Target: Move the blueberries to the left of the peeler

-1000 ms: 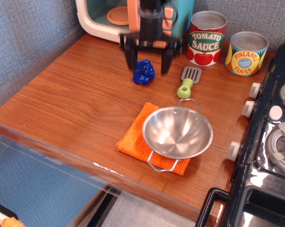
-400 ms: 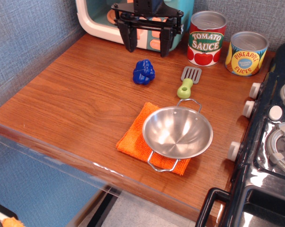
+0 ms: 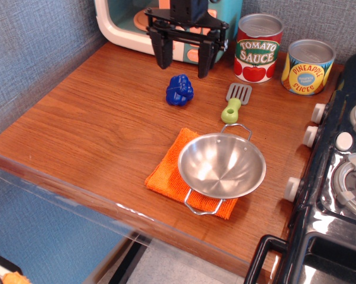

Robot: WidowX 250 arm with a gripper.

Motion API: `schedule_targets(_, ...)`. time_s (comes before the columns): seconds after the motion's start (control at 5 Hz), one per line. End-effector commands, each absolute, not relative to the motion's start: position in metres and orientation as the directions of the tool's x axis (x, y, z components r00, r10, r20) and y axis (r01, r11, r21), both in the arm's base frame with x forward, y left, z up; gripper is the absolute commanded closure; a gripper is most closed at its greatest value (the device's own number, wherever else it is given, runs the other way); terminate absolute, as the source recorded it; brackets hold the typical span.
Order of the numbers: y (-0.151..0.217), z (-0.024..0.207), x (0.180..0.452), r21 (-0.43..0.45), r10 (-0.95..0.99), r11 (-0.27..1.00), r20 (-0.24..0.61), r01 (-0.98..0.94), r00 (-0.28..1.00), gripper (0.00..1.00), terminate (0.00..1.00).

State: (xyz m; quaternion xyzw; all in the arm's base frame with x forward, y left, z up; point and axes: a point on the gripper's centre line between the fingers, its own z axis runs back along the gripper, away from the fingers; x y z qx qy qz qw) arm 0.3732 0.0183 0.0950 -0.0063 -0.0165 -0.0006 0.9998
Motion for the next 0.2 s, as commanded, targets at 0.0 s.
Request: schedule_targets(0.0,0.0238,0.1133,0.3715,-0.007,-0.004,1.0,0.083,0.004,0.997,0.0,1.0)
